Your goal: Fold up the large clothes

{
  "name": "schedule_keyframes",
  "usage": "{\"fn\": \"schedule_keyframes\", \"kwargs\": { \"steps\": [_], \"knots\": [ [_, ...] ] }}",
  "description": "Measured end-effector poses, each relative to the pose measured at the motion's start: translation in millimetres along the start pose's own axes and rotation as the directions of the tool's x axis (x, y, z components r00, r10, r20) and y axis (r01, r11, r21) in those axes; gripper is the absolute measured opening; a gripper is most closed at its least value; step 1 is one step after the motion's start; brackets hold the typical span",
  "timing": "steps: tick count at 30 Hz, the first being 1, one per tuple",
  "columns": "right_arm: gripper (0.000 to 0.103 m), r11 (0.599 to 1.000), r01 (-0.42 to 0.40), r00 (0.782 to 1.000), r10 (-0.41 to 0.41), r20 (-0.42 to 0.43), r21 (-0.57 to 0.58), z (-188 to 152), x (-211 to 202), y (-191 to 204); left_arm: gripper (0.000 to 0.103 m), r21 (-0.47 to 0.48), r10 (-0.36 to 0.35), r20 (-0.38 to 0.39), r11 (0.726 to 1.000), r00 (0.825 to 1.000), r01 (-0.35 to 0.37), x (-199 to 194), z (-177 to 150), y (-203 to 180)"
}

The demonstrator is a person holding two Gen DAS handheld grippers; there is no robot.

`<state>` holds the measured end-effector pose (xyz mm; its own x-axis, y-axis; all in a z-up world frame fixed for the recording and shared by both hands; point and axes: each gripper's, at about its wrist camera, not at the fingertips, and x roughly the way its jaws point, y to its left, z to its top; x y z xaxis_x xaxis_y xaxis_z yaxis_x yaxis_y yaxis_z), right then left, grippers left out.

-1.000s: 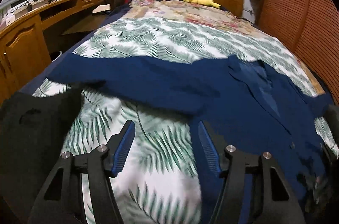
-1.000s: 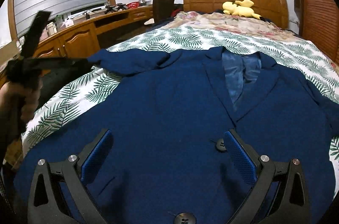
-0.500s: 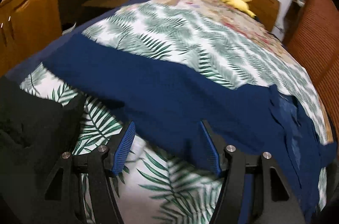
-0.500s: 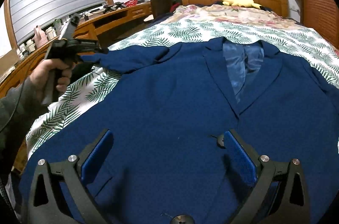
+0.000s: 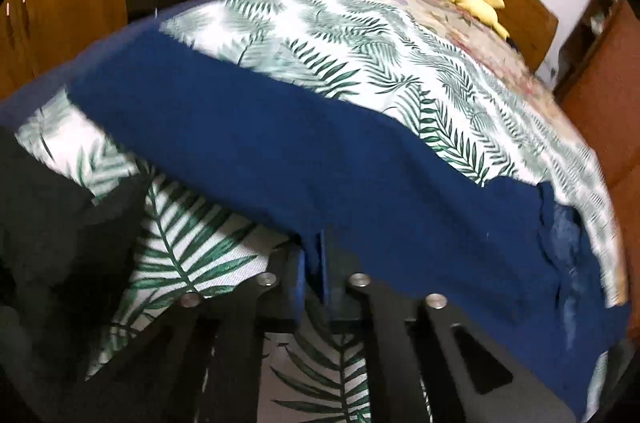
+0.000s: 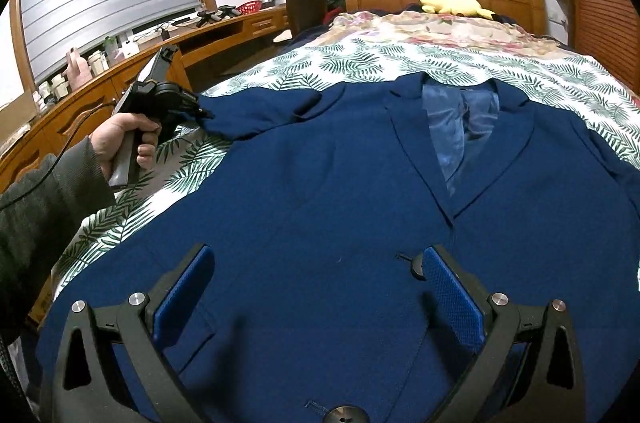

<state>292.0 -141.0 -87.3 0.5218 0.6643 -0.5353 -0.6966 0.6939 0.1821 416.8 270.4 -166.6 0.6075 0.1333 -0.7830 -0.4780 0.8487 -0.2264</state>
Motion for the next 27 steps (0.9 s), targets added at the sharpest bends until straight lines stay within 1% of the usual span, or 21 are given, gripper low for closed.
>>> {"fn": "schedule_keyframes", "kwargs": {
  "steps": [2, 4, 6, 10, 12, 13, 15, 16, 18, 20, 21, 23, 24, 25, 26, 27],
  "knots": [
    [0.103, 1.000, 0.000, 1.000, 0.000, -0.001, 0.000, 0, 1, 0, 0.003, 0.056, 0.003, 0.030, 0.998, 1.000, -0.004, -15, 0, -17],
    [0.103, 1.000, 0.000, 1.000, 0.000, 0.001, 0.000, 0, 1, 0, 0.003, 0.112, -0.026, 0.055, 0.994, 0.998, 0.019, -32, 1, -35],
    [0.103, 1.000, 0.000, 1.000, 0.000, 0.005, 0.003, -1, 0, 0, 0.003, 0.176, -0.065, 0.075, 0.983, 0.995, 0.051, -55, -3, -59],
    [0.103, 1.000, -0.002, 1.000, 0.002, 0.013, 0.009, -2, -1, -1, 0.003, 0.324, -0.156, 0.097, 0.939, 0.983, 0.117, -102, -21, -113],
    [0.103, 1.000, -0.003, 1.000, 0.003, 0.015, 0.011, -2, -2, -1, 0.003, 0.372, -0.192, 0.094, 0.917, 0.977, 0.145, -117, -33, -131],
    [0.103, 1.000, -0.003, 1.000, 0.003, 0.016, 0.011, -2, -2, -1, 0.003, 0.392, -0.197, 0.088, 0.908, 0.976, 0.148, -124, -39, -139],
    [0.103, 1.000, -0.004, 1.000, 0.003, 0.018, 0.012, -3, -2, -1, 0.003, 0.415, -0.189, 0.084, 0.899, 0.978, 0.138, -127, -46, -146],
    [0.103, 1.000, -0.004, 1.000, 0.004, 0.019, 0.013, -3, -2, -1, 0.003, 0.426, -0.173, 0.082, 0.897, 0.981, 0.123, -127, -49, -149],
    [0.103, 1.000, -0.009, 1.000, 0.009, 0.021, 0.013, -3, -3, -2, 0.007, 0.439, -0.148, 0.083, 0.893, 0.986, 0.097, -127, -52, -149],
    [0.103, 1.000, -0.011, 1.000, 0.010, 0.019, 0.014, -3, -3, -2, 0.019, 0.443, -0.145, 0.081, 0.892, 0.986, 0.095, -127, -55, -146],
    [0.103, 1.000, -0.011, 1.000, 0.011, 0.019, 0.013, -3, -3, -2, 0.023, 0.438, -0.146, 0.080, 0.894, 0.986, 0.097, -128, -56, -142],
    [0.103, 1.000, -0.011, 1.000, 0.011, 0.019, 0.011, -3, -3, -2, 0.042, 0.419, -0.151, 0.085, 0.902, 0.985, 0.102, -132, -57, -133],
    [0.103, 1.000, -0.011, 1.000, 0.011, 0.018, 0.011, -3, -2, -2, 0.045, 0.413, -0.158, 0.093, 0.905, 0.983, 0.106, -135, -57, -128],
    [0.103, 1.000, -0.011, 1.000, 0.011, 0.017, 0.010, -3, -2, -2, 0.056, 0.409, -0.163, 0.102, 0.906, 0.981, 0.108, -137, -58, -123],
    [0.103, 1.000, -0.011, 1.000, 0.011, 0.016, 0.010, -2, -2, -2, 0.073, 0.406, -0.165, 0.115, 0.908, 0.980, 0.105, -140, -58, -118],
    [0.103, 1.000, -0.011, 1.000, 0.011, 0.015, 0.010, -2, -2, -2, 0.080, 0.403, -0.160, 0.133, 0.910, 0.978, 0.094, -141, -58, -114]
  ]
}}
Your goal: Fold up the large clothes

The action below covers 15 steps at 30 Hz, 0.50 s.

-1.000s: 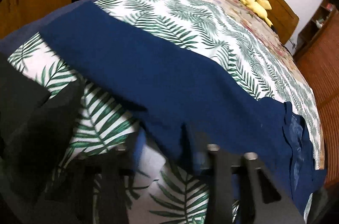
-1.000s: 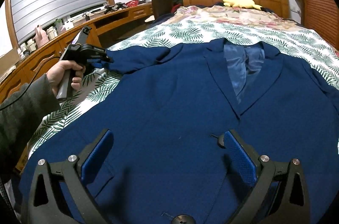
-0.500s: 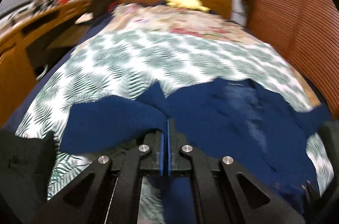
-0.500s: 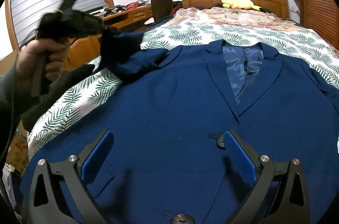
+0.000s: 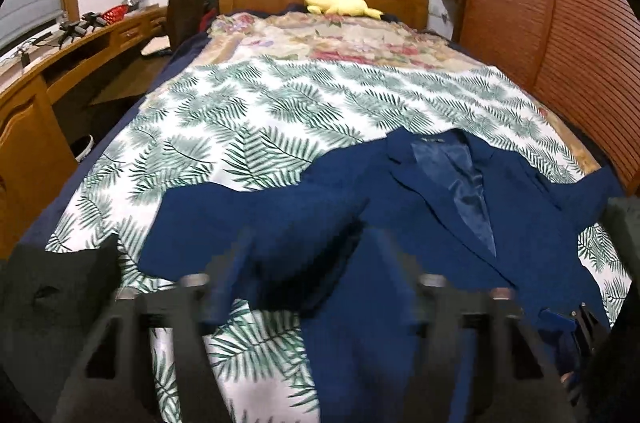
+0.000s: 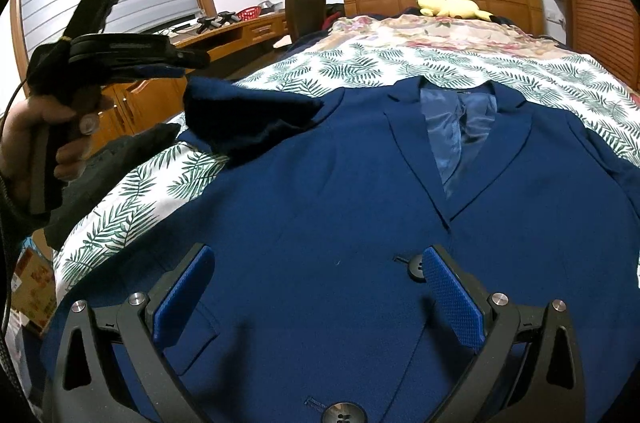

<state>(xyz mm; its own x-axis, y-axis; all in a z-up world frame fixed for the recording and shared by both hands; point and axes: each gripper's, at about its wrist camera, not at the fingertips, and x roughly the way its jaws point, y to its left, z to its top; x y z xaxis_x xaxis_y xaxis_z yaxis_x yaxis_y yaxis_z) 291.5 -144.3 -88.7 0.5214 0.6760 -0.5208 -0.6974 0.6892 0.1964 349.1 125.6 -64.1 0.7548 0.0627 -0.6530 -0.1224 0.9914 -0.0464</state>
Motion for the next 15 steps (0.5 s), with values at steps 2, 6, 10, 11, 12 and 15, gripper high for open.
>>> {"fn": "schedule_keyframes", "kwargs": {
  "steps": [2, 6, 10, 11, 12, 15],
  "knots": [
    [0.103, 1.000, 0.000, 1.000, 0.000, 0.001, 0.000, 0, 0, 0, 0.082, -0.006, 0.042, 0.017, 0.999, 0.999, -0.042, 2, -1, 10],
    [0.103, 1.000, 0.000, 1.000, 0.000, -0.002, -0.001, 0, 1, 0, 0.082, -0.041, 0.077, -0.016, 0.996, 0.997, -0.078, 22, -7, 34],
    [0.103, 1.000, 0.000, 1.000, 0.000, -0.002, -0.001, 0, 1, 0, 0.082, -0.095, 0.118, -0.046, 0.988, 0.992, -0.121, 47, -22, 63],
    [0.103, 1.000, 0.000, 1.000, 0.000, -0.003, -0.001, 0, 2, 0, 0.082, -0.117, 0.121, -0.057, 0.985, 0.991, -0.127, 54, -26, 72],
    [0.103, 1.000, -0.001, 1.000, 0.001, -0.003, -0.001, 0, 2, 0, 0.082, -0.134, 0.125, -0.066, 0.982, 0.990, -0.133, 59, -28, 78],
    [0.103, 1.000, -0.003, 1.000, 0.003, -0.007, -0.002, 0, 3, 0, 0.080, -0.200, 0.125, -0.094, 0.970, 0.988, -0.141, 76, -38, 100]
  ]
}}
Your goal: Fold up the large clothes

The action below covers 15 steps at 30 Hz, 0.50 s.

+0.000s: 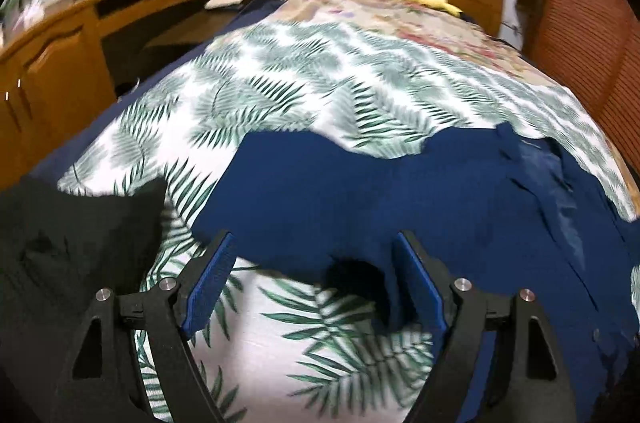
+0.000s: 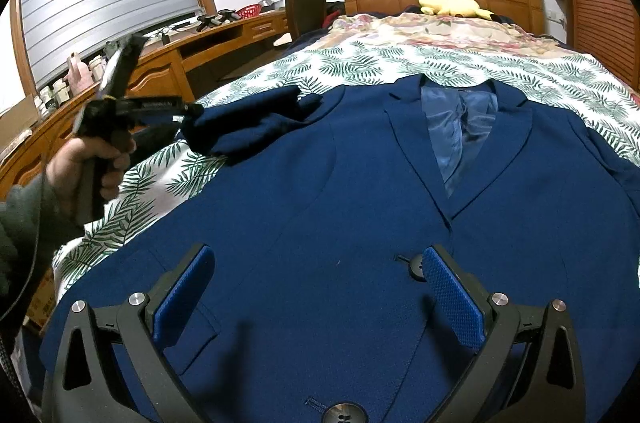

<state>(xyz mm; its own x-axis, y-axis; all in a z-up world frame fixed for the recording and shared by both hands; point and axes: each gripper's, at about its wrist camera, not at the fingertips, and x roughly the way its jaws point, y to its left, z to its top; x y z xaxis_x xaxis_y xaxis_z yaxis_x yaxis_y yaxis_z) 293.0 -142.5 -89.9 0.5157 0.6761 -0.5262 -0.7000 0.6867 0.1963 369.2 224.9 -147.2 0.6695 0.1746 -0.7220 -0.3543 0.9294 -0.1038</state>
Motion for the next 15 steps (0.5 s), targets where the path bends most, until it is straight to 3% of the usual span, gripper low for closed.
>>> {"fn": "schedule_keyframes", "kwargs": {
  "steps": [2, 5, 9, 13, 15],
  "knots": [
    [0.103, 1.000, -0.001, 1.000, 0.001, -0.002, 0.000, 0, 1, 0, 0.071, -0.039, -0.003, -0.017, 0.999, 1.000, 0.003, 9, -3, 11],
    [0.103, 1.000, -0.001, 1.000, 0.001, -0.002, -0.001, 0, 1, 0, 0.065, -0.079, -0.006, -0.044, 0.997, 0.999, 0.003, 22, -6, 21],
    [0.103, 1.000, -0.001, 1.000, 0.001, -0.004, -0.002, 0, 2, 0, 0.065, -0.098, 0.031, -0.075, 0.994, 0.997, -0.038, 36, -6, 27],
    [0.103, 1.000, -0.001, 1.000, 0.001, -0.005, -0.003, 0, 2, 0, 0.065, -0.118, 0.024, -0.093, 0.992, 0.995, -0.035, 47, -4, 31],
    [0.103, 1.000, -0.001, 1.000, 0.001, -0.005, -0.003, 0, 2, 0, 0.051, -0.112, 0.045, -0.096, 0.992, 0.994, -0.055, 50, -2, 29]
  ]
}}
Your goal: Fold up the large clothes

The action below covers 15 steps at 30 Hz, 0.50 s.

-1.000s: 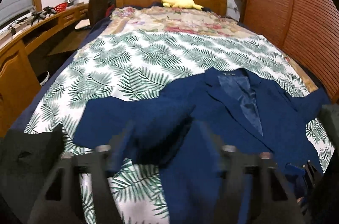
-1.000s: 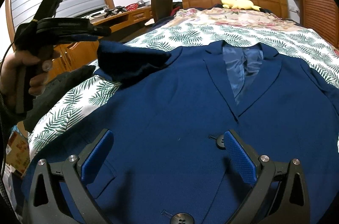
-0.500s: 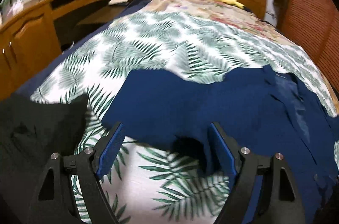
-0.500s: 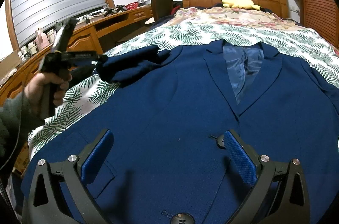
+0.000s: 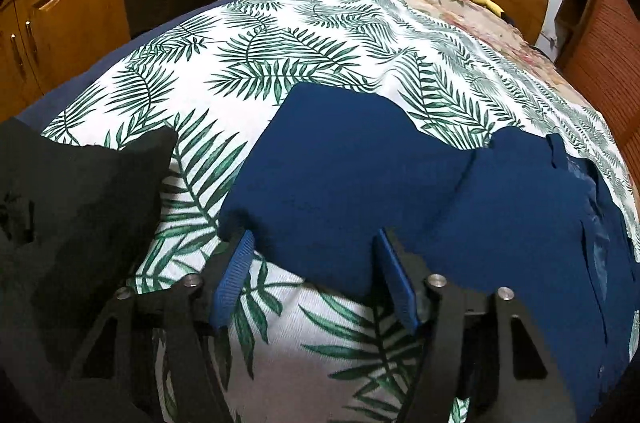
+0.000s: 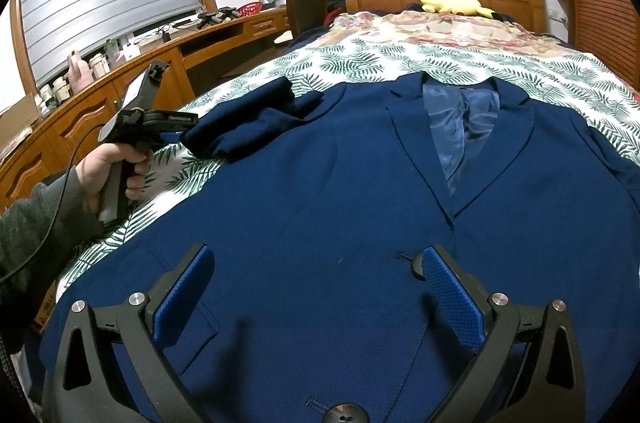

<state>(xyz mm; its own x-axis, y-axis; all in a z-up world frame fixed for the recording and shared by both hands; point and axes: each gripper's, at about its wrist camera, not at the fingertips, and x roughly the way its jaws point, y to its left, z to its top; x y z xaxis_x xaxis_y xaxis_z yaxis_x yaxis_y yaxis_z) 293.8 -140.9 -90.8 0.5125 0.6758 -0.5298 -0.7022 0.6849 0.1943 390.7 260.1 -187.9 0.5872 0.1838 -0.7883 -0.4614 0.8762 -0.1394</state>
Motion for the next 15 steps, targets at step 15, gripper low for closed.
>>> {"fn": "schedule_keyframes", "kwargs": {
  "steps": [15],
  "knots": [
    [0.103, 1.000, -0.005, 1.000, 0.005, 0.016, -0.004, -2, -13, 0, 0.007, 0.251, -0.067, 0.176, 0.968, 0.982, 0.021, -114, 16, -98]
  ]
}}
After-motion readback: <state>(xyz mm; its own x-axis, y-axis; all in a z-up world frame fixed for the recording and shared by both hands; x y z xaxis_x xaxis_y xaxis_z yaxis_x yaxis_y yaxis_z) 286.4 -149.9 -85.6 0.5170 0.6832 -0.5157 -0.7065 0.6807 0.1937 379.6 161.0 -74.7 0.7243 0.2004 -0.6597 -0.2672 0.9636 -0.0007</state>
